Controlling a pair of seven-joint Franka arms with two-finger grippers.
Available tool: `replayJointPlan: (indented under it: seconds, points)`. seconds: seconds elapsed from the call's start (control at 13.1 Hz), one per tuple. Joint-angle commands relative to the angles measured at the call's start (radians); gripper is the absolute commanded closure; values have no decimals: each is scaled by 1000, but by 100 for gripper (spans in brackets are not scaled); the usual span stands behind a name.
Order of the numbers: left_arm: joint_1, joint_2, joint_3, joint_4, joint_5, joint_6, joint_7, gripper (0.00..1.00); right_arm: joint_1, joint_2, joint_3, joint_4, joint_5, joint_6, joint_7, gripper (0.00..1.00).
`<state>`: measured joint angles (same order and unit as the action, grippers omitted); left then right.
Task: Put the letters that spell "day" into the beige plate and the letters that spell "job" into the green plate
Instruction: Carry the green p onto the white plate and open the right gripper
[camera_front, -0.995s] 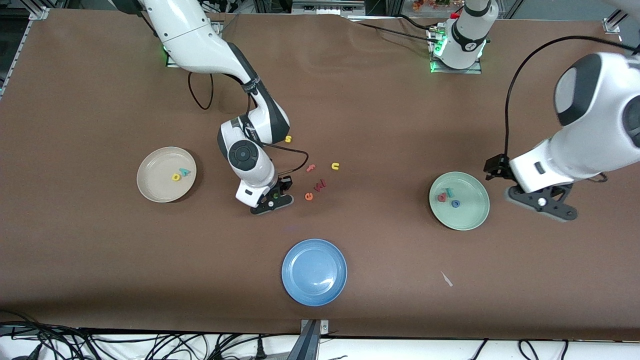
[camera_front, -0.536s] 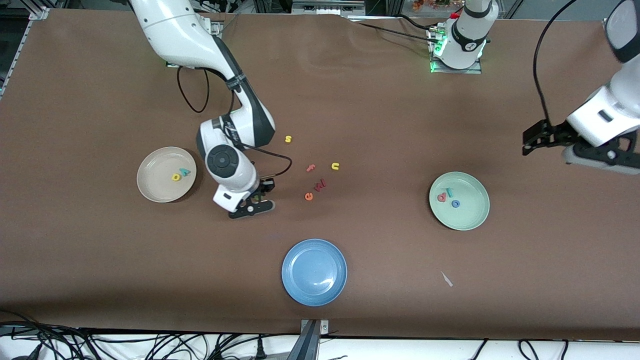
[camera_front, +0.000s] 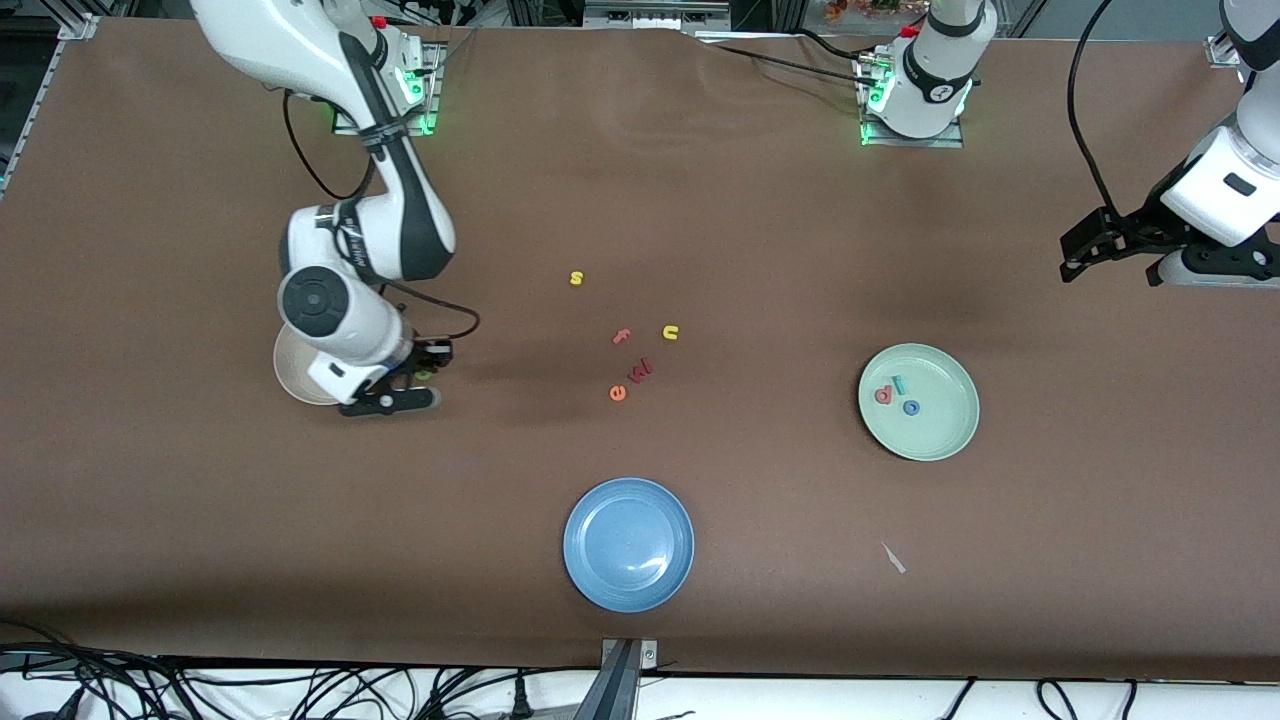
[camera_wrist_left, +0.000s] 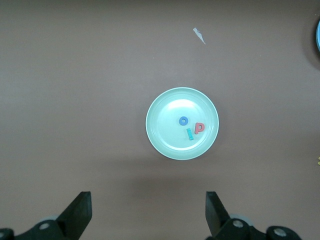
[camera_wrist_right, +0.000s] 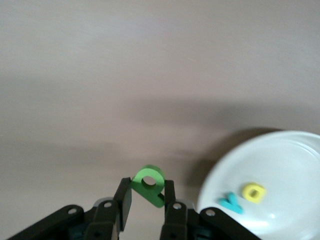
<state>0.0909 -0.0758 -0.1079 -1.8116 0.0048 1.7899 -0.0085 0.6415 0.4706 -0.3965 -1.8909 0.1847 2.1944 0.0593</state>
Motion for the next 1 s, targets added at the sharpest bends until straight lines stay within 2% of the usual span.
replayJointPlan:
  seconds: [0.0,0.31,0.38,0.46,0.54,0.61,0.92]
  points:
    - [-2,-19,-3,-15,-26,-18,-24,0,4,-14,-57,-57,-2,5,-12,96]
    - [6,-9,-3,-2,-32,-26,-21,0,-54,11,-82,-51,-5,5,-61,95]
    - [6,-9,-4,-2,-32,-26,-21,0,-71,11,-84,-48,-5,4,-93,81]
    - [6,-7,-4,-2,-32,-26,-19,0,-104,11,-84,-42,-5,4,-136,57]
    - [6,-7,-4,-2,-32,-26,-19,0,-140,11,-82,-36,-5,4,-166,11]
    - [6,-7,-4,-2,-32,-26,-18,0,-146,13,-81,-24,-5,1,-174,0]
    - [-5,10,-9,15,-32,-26,-16,0,-115,16,-71,38,-1,-100,-139,0]
